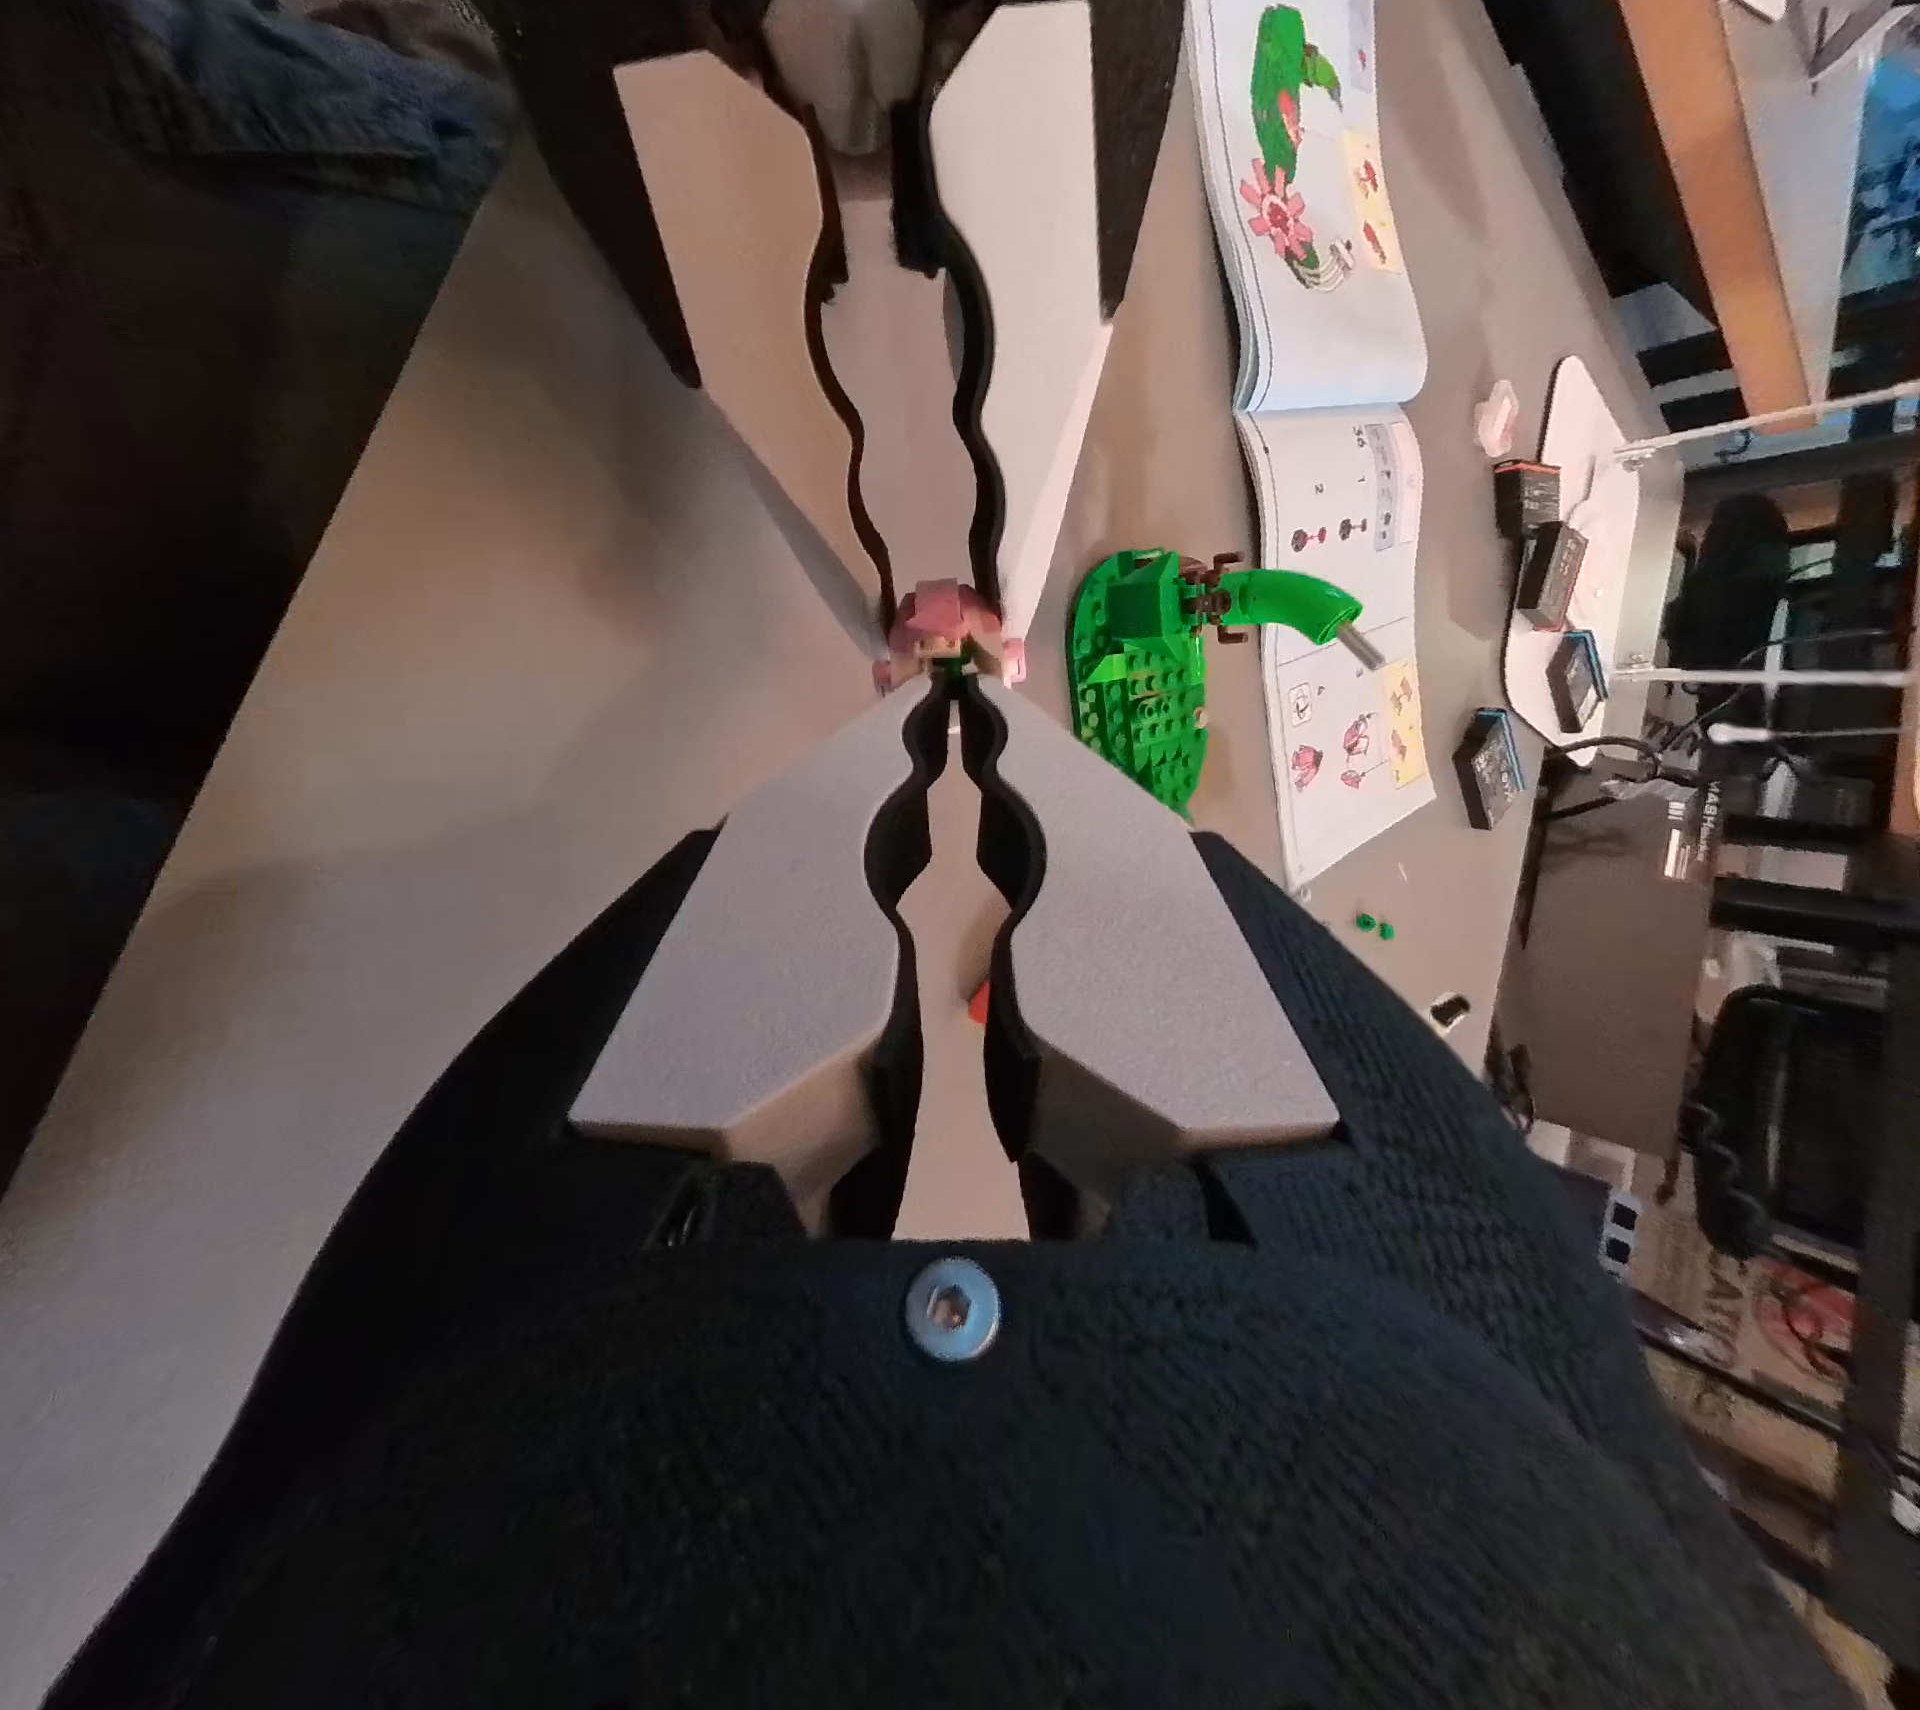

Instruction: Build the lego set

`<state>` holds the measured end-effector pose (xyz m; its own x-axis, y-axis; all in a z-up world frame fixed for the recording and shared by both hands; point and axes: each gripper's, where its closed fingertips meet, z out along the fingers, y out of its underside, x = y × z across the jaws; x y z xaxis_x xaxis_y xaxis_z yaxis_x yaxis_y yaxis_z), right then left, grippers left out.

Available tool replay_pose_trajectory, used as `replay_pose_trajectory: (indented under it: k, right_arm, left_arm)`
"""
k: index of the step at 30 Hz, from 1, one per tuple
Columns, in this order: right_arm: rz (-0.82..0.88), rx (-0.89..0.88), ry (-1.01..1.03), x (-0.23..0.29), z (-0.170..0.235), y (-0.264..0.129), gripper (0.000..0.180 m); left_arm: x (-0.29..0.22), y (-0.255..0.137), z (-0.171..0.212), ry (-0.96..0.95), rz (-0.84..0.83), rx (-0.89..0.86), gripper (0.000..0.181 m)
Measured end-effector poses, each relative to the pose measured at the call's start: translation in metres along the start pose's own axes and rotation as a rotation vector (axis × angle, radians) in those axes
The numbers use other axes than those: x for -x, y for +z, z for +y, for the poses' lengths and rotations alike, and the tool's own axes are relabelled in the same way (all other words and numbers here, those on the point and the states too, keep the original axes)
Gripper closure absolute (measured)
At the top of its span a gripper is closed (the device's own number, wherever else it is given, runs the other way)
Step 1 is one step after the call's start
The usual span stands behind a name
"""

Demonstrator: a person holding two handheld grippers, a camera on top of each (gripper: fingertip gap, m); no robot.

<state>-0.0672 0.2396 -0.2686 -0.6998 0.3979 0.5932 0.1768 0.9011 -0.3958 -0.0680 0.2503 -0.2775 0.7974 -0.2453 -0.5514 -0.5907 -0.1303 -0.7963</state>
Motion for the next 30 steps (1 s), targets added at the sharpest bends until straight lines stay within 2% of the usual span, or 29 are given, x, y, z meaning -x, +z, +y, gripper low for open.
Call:
replay_pose_trajectory:
  k: [1, 6, 11, 16, 21, 30]
  right_arm:
    - [-0.001, 0.017, -0.007, 0.0002, 0.0007, 0.0004, 0.180]
    - [0.013, 0.048, -0.042, 0.0010, 0.0010, 0.0001, 0.180]
    - [0.068, 0.123, -0.217, 0.0024, 0.0038, -0.0029, 0.180]
    - [0.070, 0.194, -0.246, 0.0034, 0.0060, -0.0044, 0.179]
    - [0.094, 0.236, -0.357, 0.0051, 0.0071, -0.0042, 0.179]
    - [0.120, 0.298, -0.387, 0.0027, 0.0071, -0.0043, 0.180]
  left_arm:
    - [-0.0004, 0.0004, 0.0004, 0.007, -0.001, 0.006, 0.165]
    - [-0.0004, 0.0003, 0.0009, 0.034, -0.015, 0.009, 0.165]
    - [-0.0020, 0.0015, -0.0010, 0.072, -0.028, 0.008, 0.165]
    - [-0.0019, 0.0027, -0.0020, 0.123, -0.065, 0.024, 0.165]
    - [-0.0046, 0.0030, -0.0017, 0.109, -0.041, 0.022, 0.165]
    - [-0.0023, 0.0011, -0.0042, 0.142, -0.071, 0.026, 0.165]
